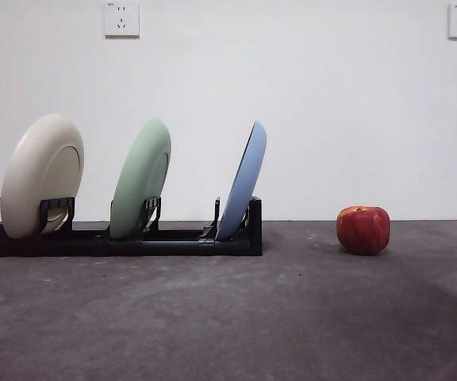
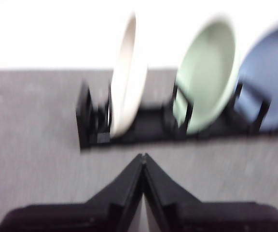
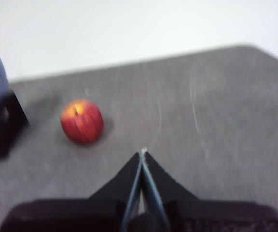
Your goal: Take the blue plate from the plate rack,put the plate on the table,take the apple from the table,put the apple in the plate
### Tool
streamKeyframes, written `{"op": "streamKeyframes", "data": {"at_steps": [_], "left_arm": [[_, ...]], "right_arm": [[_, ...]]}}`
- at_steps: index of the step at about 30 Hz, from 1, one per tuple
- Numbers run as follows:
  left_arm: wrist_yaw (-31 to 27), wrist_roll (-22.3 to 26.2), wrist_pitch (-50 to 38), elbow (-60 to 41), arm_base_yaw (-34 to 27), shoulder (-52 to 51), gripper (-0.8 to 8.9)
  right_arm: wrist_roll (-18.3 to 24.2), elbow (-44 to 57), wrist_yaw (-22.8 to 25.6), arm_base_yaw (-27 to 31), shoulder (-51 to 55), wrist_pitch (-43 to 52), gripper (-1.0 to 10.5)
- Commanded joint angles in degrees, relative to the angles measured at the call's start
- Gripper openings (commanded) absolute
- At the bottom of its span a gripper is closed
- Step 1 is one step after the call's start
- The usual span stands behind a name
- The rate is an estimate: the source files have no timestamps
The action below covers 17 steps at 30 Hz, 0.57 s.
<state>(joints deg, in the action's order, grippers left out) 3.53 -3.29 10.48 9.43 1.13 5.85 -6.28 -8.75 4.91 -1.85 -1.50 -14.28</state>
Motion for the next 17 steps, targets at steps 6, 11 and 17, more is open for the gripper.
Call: {"op": "streamKeyframes", "data": {"at_steps": [6,11,17], "left_arm": [[-0.1,-4.5,-0.3,12.5,-0.1,9.3,-0.06],[-0.1,-4.5,5.7,23.1,-0.1,19.0,-0.06],[-0.1,-4.5,18.4,37.7,-0.1,30.1,-0.04]], "right_arm": [[-1.3,-10.6,-0.1,0.0,-7.0,-3.6,-0.1],[-1.2,-20.7,0.0,0.0,-14.8,-11.1,-0.1],[-1.2,-32.8,-0.1,0.0,-24.6,-20.7,0.0]]}}
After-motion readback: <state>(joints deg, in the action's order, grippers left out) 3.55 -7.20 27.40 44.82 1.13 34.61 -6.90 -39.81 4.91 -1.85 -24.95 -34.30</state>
